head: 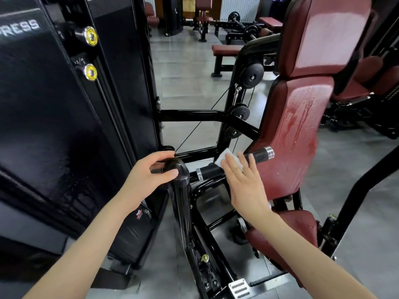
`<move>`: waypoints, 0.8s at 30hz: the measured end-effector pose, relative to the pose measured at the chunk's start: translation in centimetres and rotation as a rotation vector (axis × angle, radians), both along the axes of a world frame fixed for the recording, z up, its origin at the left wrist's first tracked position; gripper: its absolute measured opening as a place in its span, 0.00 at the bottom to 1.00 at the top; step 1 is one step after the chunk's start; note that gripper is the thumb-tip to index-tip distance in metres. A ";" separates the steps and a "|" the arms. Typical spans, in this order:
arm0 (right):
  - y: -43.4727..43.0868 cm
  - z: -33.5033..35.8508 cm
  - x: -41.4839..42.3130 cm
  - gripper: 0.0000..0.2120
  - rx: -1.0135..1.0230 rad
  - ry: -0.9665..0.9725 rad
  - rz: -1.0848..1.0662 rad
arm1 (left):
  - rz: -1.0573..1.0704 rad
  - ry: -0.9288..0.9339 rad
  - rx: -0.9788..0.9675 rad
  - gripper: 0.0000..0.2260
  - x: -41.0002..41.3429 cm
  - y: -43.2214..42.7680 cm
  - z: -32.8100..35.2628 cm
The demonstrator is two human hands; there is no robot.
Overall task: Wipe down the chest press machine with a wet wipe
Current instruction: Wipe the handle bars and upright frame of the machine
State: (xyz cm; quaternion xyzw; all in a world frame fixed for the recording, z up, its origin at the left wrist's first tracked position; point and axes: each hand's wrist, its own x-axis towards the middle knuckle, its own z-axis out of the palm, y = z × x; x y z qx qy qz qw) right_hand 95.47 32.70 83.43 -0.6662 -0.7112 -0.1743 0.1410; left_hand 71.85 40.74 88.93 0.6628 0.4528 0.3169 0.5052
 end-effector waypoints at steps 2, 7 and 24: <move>1.2 0.8 -1.7 0.22 0.019 0.149 0.088 | 0.026 -0.029 -0.021 0.19 -0.3 -0.2 0.1; 1.5 3.8 -4.9 0.12 0.114 0.891 0.032 | 0.022 -0.025 -0.034 0.18 -1.3 -0.2 0.2; -1.7 2.9 -8.0 0.21 -0.231 0.650 0.245 | 0.024 -0.054 -0.031 0.14 -3.5 0.5 -1.8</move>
